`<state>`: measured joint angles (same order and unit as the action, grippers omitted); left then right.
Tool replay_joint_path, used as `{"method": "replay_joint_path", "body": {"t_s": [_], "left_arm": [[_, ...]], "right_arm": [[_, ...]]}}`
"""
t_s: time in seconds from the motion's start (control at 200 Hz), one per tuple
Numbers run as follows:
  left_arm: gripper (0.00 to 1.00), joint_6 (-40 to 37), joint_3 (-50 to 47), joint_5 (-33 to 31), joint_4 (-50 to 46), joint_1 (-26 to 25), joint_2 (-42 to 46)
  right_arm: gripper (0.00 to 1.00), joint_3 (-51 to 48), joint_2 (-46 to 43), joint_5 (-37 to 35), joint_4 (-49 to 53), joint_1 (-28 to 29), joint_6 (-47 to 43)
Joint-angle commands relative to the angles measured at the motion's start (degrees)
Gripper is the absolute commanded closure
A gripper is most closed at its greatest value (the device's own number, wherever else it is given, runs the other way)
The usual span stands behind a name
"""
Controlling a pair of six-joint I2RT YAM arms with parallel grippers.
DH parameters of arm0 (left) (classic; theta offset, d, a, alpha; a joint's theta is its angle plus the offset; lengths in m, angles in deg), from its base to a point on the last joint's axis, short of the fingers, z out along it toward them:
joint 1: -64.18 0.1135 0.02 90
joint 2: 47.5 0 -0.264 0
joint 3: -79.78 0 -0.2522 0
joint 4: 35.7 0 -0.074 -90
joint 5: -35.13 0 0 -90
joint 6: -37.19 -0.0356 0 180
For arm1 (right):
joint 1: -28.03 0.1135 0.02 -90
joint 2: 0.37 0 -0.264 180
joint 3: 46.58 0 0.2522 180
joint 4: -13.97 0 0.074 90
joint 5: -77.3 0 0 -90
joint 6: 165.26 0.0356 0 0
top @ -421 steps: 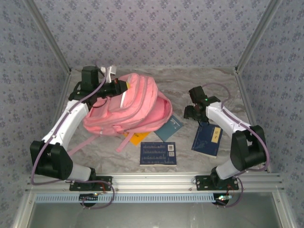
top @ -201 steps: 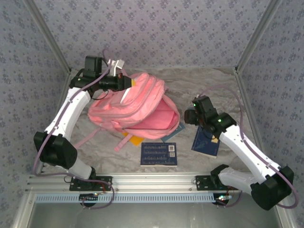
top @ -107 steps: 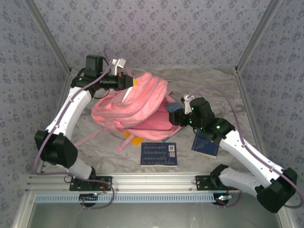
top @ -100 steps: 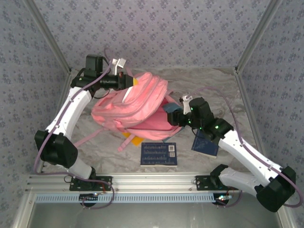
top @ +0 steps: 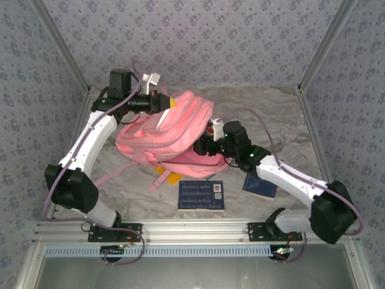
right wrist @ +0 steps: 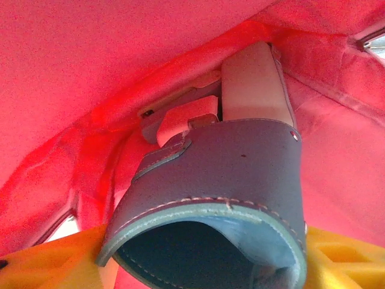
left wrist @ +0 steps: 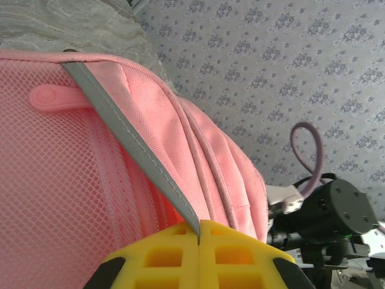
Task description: Pack books, pencil case, and school supplies into a backpack
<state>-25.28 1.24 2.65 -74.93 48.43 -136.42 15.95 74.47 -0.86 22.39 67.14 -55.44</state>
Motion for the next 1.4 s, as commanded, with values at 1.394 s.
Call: {"method": "replay_joint_path", "body": {"t_s": [1.394], "left_arm": [[1.00,7.2,-6.3,-11.4,12.5,8.9,6.4]], "right_arm": [[0.05,-3.9,-5.4,-8.9,-3.0,5.3,-6.4]]}}
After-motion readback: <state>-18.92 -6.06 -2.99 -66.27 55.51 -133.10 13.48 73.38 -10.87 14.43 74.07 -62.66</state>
